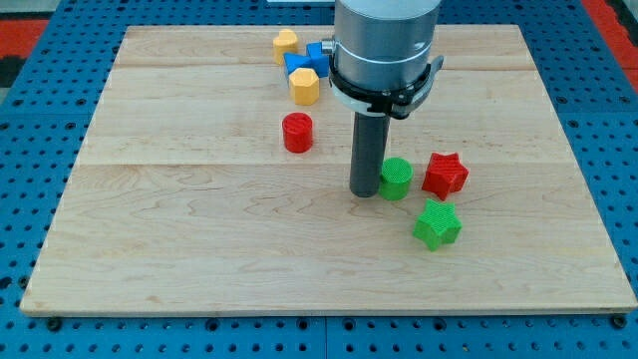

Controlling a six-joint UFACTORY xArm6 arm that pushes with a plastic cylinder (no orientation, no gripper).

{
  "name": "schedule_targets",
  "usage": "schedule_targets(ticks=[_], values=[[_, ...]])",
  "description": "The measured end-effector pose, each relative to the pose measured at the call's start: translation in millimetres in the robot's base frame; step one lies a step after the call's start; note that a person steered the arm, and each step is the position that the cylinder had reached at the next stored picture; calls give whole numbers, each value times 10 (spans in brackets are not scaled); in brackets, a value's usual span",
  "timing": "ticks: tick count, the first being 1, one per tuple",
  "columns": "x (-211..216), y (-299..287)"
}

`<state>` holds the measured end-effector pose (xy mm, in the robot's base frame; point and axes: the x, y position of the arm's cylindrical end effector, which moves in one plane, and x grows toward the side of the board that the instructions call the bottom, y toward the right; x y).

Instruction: Push the red circle towards the green circle

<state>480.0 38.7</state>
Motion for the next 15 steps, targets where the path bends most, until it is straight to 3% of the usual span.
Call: schedule_targets(ticks=[2, 6, 7, 9, 11, 13, 15], values=[[-547, -1076], [-1130, -180], [-765, 205], [-454, 585], [-960, 1654], [-398, 1577], [-183, 955]])
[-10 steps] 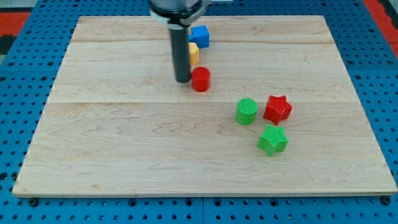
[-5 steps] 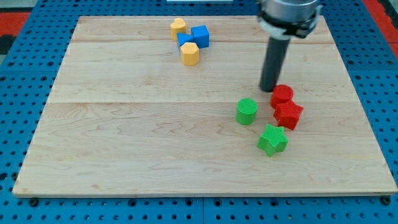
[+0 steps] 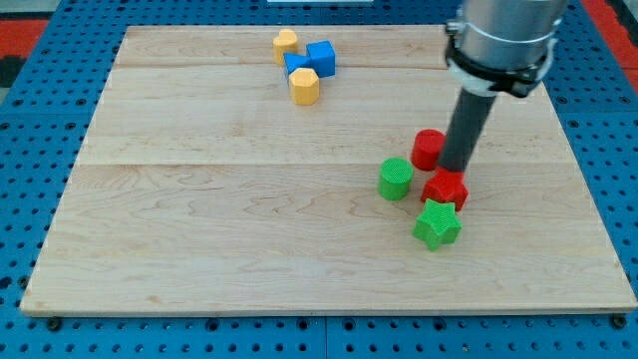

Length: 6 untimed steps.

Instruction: Push the red circle towards the green circle

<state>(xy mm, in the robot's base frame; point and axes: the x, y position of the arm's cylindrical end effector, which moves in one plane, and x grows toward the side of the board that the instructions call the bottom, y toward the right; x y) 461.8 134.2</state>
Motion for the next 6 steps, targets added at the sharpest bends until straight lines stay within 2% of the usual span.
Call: schedule_targets(ticks=[1, 3, 4, 5, 6], values=[[184, 141], [-582, 271], [-450, -265], [-30, -450], [-124, -269]])
